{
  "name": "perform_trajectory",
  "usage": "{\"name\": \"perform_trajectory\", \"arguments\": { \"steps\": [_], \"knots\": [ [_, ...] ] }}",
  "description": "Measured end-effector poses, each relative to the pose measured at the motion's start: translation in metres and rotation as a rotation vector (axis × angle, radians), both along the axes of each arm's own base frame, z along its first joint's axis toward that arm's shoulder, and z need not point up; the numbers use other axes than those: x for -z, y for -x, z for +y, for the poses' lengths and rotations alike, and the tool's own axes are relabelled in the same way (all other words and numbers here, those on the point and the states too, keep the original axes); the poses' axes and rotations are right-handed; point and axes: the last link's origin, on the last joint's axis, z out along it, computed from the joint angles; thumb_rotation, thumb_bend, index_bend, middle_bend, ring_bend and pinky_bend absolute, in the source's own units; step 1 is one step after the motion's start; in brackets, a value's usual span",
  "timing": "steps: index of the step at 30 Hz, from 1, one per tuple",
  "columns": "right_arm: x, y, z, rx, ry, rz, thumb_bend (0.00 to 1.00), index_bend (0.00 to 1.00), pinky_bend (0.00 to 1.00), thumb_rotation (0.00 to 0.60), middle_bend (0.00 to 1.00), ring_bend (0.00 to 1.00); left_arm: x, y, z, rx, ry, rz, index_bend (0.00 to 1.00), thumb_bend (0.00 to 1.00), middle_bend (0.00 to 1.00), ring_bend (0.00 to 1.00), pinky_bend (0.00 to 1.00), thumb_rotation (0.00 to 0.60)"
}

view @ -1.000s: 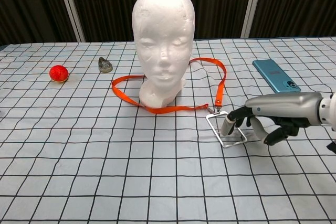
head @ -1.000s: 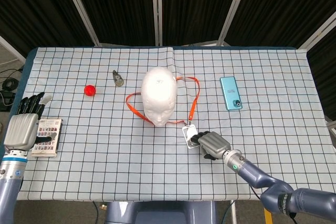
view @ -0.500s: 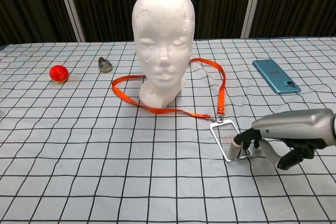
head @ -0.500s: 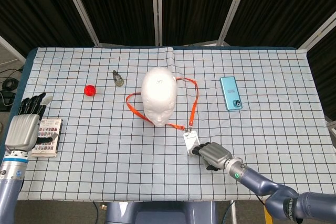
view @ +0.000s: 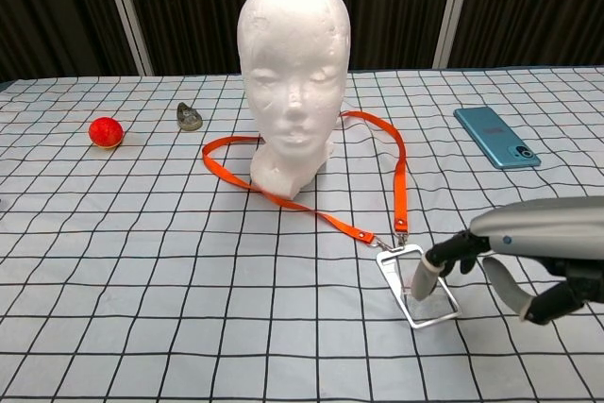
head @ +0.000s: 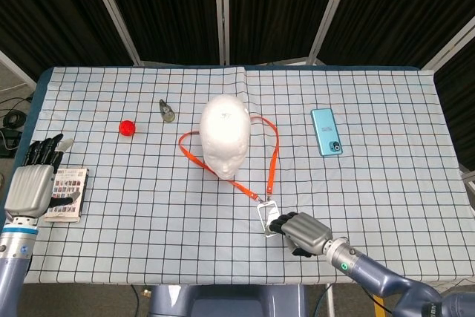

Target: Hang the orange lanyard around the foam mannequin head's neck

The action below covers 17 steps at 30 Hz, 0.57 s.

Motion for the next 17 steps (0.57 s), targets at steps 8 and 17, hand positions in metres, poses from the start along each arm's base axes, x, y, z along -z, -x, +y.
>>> {"name": "perform_trajectory", "arguments": {
  "steps": [8,17],
  "knots": [
    [-0.042,0.01,0.003,-0.052,0.221,-0.096,0.65,0.26,0.07,0.6,0.16,0.11,-0.003,0.006,-0.009,0.013,-0.005,0.007,0.0,0.0,0.0,0.0,0.0,0.6],
    [-0.106,0.052,0.018,-0.041,0.621,-0.149,0.0,0.01,0.0,0.6,0.0,0.0,-0.005,0.013,-0.032,0.056,-0.028,-0.01,0.0,0.0,0.0,0.0,0.0,0.6]
  ]
}}
